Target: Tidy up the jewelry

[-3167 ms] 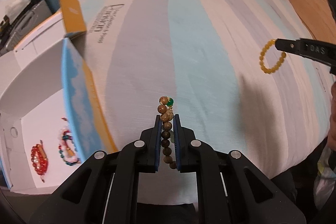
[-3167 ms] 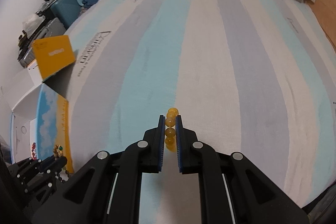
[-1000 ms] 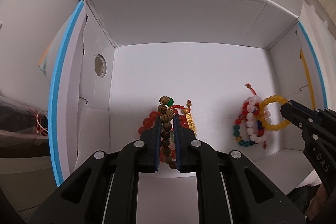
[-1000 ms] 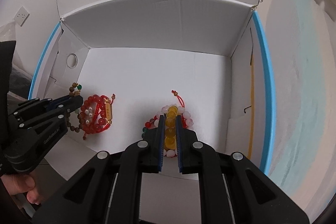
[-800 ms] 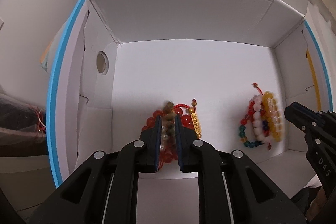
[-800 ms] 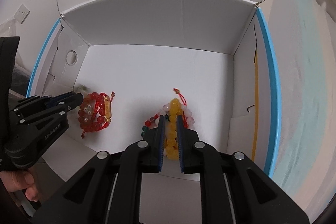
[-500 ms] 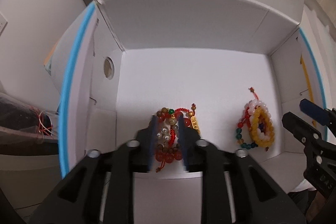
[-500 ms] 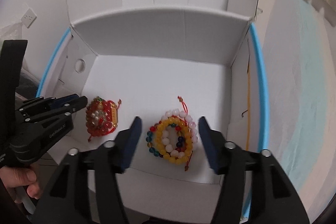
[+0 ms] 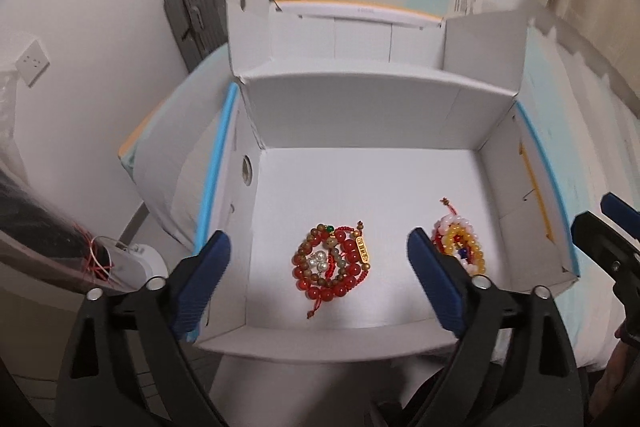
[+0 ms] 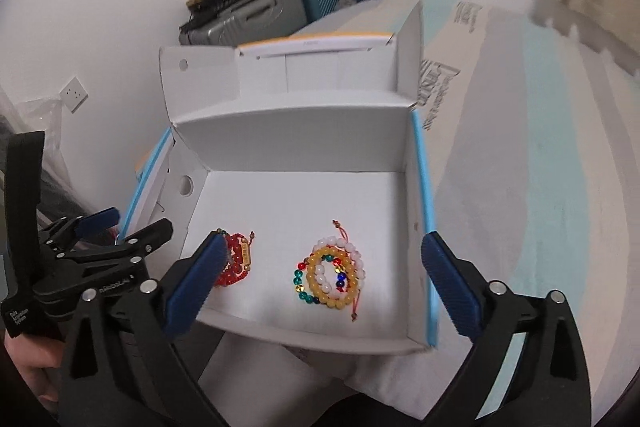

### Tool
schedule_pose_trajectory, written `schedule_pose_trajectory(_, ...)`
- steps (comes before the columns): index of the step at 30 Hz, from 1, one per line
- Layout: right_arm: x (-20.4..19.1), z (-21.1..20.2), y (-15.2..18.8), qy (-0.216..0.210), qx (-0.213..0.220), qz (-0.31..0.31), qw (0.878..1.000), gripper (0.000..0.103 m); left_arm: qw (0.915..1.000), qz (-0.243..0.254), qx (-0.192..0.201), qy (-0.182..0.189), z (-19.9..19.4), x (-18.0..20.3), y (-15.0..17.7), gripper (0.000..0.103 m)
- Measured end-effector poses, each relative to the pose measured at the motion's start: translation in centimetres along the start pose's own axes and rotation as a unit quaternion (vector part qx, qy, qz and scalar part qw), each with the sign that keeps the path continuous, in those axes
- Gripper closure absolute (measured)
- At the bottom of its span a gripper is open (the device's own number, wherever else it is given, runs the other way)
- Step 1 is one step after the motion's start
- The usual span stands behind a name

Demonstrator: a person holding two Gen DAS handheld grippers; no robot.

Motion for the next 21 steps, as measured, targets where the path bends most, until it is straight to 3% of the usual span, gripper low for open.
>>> schedule_pose_trajectory(3, -0.6, -1.7, 0.8, 0.009, 0.019, -0.008, 1.000, 0.008, 0.9998, -0.009, 0.010, 0.016, -1.4, -0.5, 0.9, 0.006)
schedule_pose_trajectory(11, -1.8, -5.1, 3.9, 0.036, 0.051, -0.019, 0.998, 0.008, 0.9986, -0.004, 0.052, 0.006, -4.4, -0.7, 3.9, 0.006)
schedule_pose_trajectory(15, -2.1, -6.4, 5.5, 0.040, 0.062, -0.015, 0.997, 0.008, 0.9970, -0.004, 0.075, 0.020, -5.8, -0.8, 5.7, 0.006)
schedule_pose_trajectory(21, -2.0, -7.5, 7.5, 0.055, 0.073, -0.005, 0.996, 0.008, 0.9961, 0.010, 0.085, 0.018, -6.8, -0.2, 7.3, 0.006)
Point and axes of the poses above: each gripper's, at about its wrist camera, not at the fingertips, and z roughly the way its jaws point, x to its right, y to its underside, the point moved 3 cm from there along z, roughly the way its jaws point, and after that the axes turned 9 degrees about -y, right-handed, at the moved point
